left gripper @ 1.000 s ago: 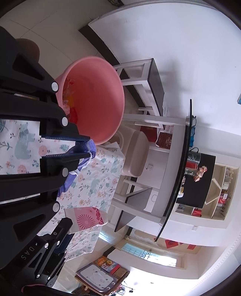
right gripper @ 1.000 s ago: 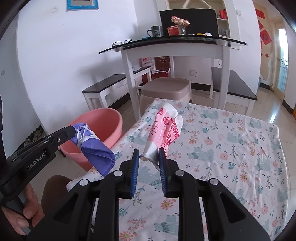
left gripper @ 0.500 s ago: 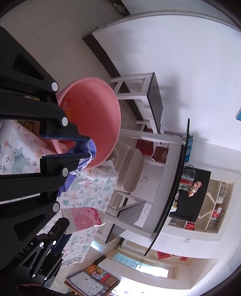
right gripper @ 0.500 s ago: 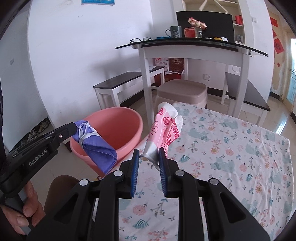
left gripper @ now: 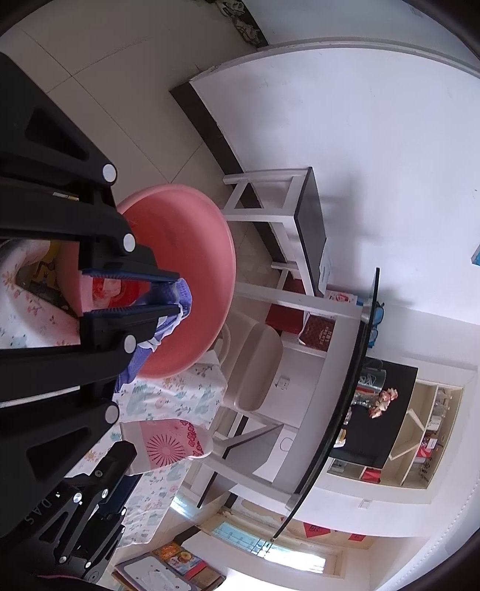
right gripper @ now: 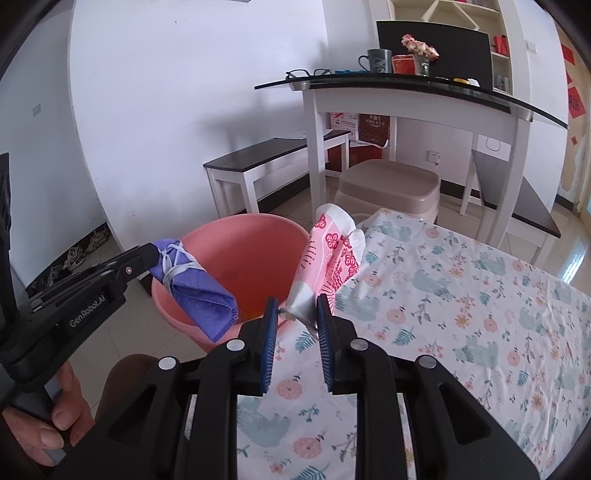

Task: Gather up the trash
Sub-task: 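Carry the purple bundle and pink packet over the pink bucket, then open both grippers to drop the bundle and packet into the bucket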

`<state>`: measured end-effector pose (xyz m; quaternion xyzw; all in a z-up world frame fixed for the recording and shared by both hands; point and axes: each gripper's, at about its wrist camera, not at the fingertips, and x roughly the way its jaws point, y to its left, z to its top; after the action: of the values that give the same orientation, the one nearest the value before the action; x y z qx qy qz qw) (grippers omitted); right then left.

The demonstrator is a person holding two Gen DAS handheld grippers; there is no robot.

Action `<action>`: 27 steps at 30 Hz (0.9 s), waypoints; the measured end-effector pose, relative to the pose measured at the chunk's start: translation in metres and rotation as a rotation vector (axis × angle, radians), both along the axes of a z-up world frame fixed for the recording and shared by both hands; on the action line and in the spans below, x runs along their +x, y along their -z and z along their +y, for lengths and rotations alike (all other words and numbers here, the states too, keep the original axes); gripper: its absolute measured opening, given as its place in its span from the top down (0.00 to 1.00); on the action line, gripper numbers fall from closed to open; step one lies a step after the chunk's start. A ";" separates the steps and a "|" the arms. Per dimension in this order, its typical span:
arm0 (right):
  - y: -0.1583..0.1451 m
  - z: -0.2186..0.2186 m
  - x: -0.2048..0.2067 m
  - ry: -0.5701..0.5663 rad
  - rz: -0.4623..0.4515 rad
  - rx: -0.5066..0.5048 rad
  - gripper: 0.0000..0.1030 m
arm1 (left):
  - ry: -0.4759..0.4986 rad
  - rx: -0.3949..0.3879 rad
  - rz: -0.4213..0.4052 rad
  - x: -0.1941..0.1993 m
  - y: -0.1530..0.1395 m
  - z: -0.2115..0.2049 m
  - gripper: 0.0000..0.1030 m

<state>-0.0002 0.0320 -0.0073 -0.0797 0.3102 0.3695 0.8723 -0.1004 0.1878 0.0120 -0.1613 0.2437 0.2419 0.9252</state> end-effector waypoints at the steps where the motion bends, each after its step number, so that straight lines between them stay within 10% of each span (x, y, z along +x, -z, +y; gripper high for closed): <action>1: 0.000 0.003 0.001 -0.004 0.000 -0.001 0.79 | -0.005 -0.003 0.002 0.001 0.001 0.003 0.89; 27: 0.025 0.082 0.031 -0.169 0.125 -0.014 0.79 | -0.099 -0.048 0.079 0.031 0.035 0.070 0.89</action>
<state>0.0311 0.1137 -0.0326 -0.0885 0.3588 0.4439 0.8163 -0.0690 0.2579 -0.0233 -0.1858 0.2773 0.2877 0.8977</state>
